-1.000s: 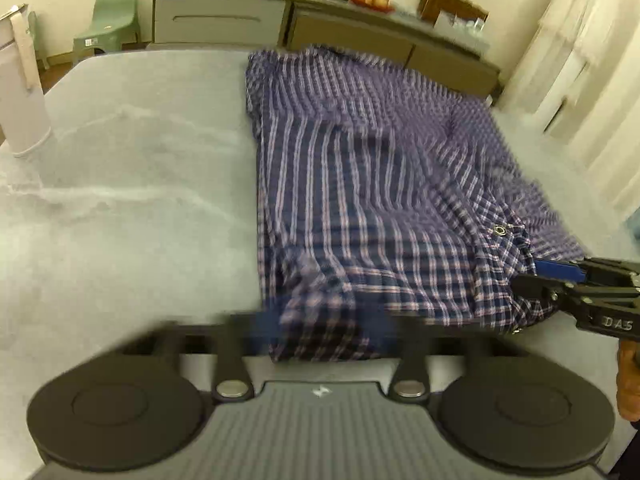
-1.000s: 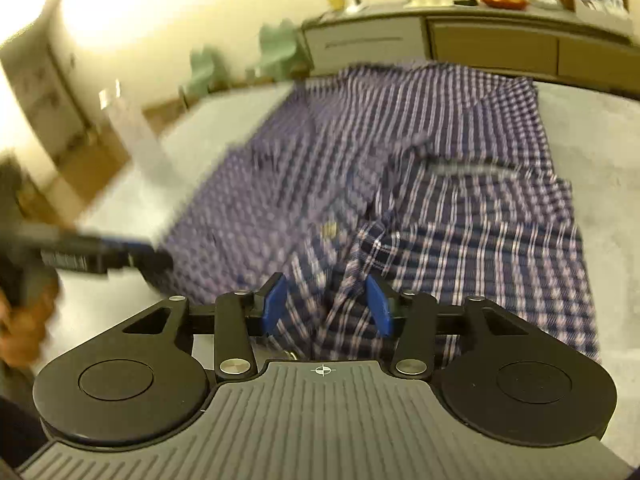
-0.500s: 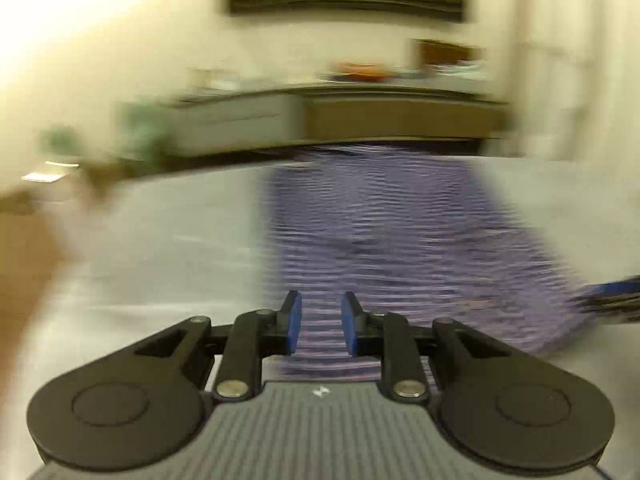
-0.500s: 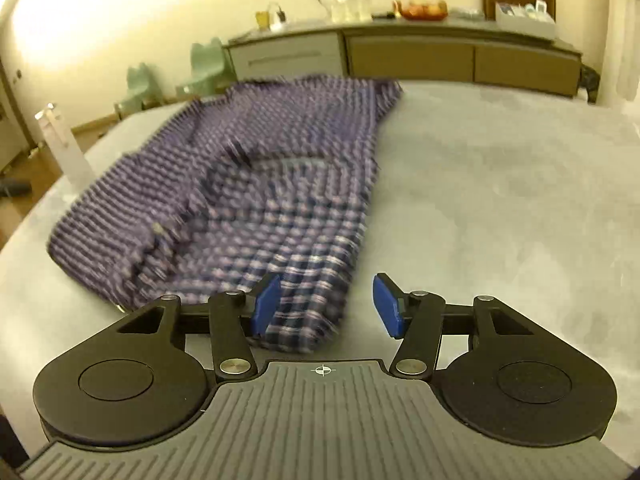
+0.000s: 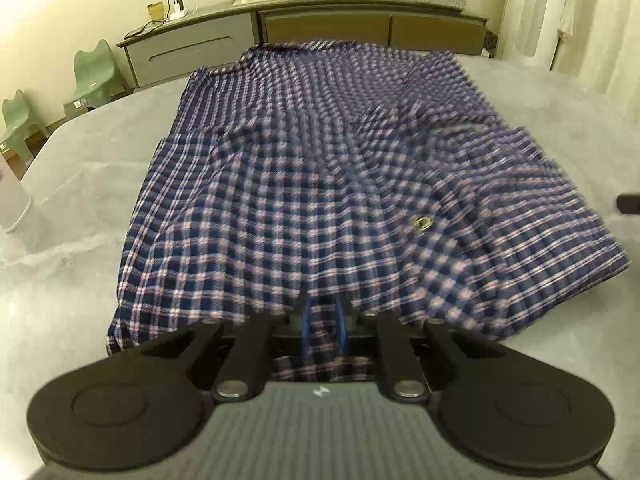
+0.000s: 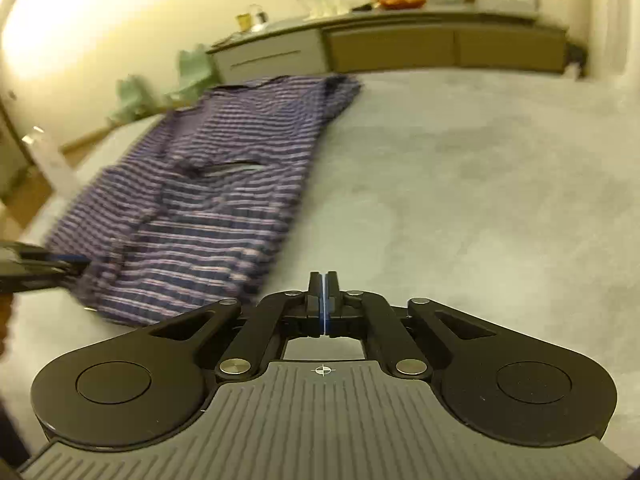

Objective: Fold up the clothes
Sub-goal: 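Release the shirt with both grippers and smooth the folded shirt flat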

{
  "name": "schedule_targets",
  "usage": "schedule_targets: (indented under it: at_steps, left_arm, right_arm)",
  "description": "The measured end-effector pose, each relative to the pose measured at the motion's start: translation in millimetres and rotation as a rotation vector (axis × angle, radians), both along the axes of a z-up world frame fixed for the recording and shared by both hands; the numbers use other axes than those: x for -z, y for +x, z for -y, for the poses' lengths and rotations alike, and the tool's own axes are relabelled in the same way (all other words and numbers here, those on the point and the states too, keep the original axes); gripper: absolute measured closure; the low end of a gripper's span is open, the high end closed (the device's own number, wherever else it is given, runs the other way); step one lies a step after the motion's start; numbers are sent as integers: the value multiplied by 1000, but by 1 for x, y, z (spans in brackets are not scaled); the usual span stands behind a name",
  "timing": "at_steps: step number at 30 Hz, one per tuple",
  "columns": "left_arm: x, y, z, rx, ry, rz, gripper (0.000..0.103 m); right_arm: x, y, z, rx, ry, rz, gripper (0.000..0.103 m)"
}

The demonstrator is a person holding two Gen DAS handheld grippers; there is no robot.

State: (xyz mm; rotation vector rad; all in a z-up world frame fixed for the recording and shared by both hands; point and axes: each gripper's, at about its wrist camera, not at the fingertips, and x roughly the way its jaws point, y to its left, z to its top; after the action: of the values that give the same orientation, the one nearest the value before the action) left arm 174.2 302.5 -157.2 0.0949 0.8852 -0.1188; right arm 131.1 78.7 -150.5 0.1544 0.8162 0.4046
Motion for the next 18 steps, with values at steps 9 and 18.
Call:
schedule_targets:
  at_steps: [9,18]
  left_arm:
    - [21,14,27,68,55,-8,84]
    - [22,16,-1,-28,66,-9,91]
  right_arm:
    - [30,-22,-61,-146,-4,-8,75]
    - [-25,-31,-37,-140,-285,153,103]
